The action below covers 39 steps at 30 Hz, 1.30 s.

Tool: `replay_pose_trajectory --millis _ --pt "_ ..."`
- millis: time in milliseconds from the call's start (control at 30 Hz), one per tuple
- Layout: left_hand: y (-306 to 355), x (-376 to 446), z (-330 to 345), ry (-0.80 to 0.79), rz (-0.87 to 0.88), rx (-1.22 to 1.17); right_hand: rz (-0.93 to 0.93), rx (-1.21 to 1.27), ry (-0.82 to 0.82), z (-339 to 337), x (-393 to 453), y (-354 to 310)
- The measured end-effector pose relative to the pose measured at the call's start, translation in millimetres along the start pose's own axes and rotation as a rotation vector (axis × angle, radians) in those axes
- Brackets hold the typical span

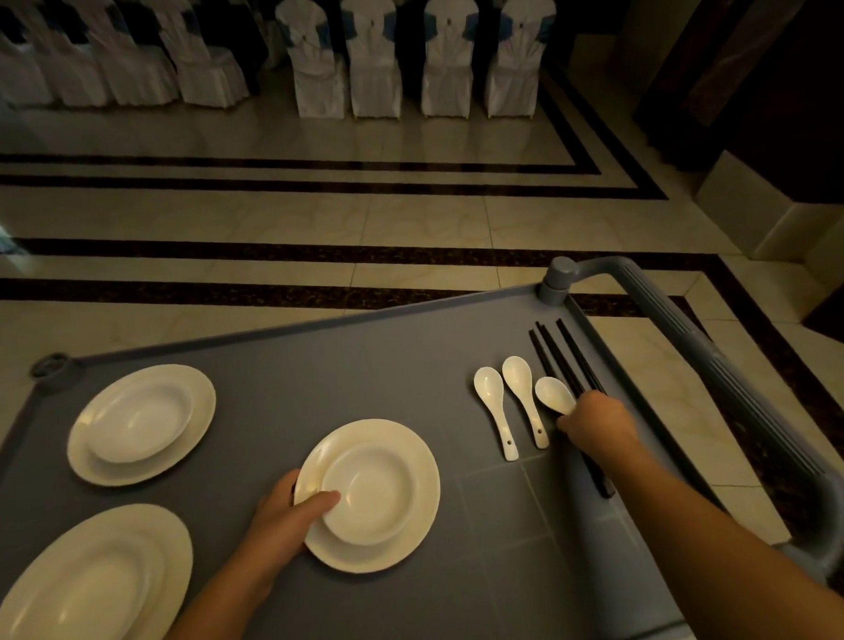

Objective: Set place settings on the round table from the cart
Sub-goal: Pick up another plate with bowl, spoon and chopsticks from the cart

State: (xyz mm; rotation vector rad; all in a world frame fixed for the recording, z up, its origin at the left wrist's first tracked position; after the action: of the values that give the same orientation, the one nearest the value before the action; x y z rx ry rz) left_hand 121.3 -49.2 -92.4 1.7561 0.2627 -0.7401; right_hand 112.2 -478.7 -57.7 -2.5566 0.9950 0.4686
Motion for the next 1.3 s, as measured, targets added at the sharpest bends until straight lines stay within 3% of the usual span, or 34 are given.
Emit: replay_pose_trajectory --millis 133,333,533,633,700,767,967,1300 --pt "2.7 -4.4 1.4 0.015 -0.006 0.026 -0.04 -0.118 -0.011 4.8 -1.1 -8.3" --pt "4.9 -7.2 1.4 0.036 0.021 0.044 -0.007 -0.072 -0.03 11.6 2.5 -3.7" --pt "6.1 -8.7 2.0 0.036 0.036 0.042 -0.016 -0.001 0.168 -10.8 -7.3 -3.9" --pt "9.2 -11.5 3.5 0.048 0.031 0.047 -0.136 0.362 0.127 -13.2 -24.1 -14.2" --pt "10.5 -12.4 3.6 0.056 0.029 0.049 -0.159 0.757 -0.106 -5.4 -46.7 -30.9" --pt "10.5 -12.3 4.3 0.053 0.027 0.054 -0.187 0.948 -0.331 7.1 -73.2 -50.8" --pt "9.6 -10.3 4.5 0.069 0.043 0.06 -0.301 0.747 -0.525 70.1 -121.4 -94.6" --pt "16.2 -16.8 7.6 0.079 0.048 0.064 -0.266 0.547 -0.438 108.3 -121.6 -118.5"
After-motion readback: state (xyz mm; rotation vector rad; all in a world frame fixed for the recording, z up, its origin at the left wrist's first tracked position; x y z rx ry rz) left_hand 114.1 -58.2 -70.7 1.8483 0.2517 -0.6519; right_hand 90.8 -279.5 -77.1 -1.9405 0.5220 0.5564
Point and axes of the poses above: each hand's wrist, its own x-axis towards the middle knuckle, its own z-axis out of the palm, y = z × x, the point moved 5 cm from there along x, towards the middle knuckle, and after that the axes turned 8 degrees about -y, right-handed, at the moved point
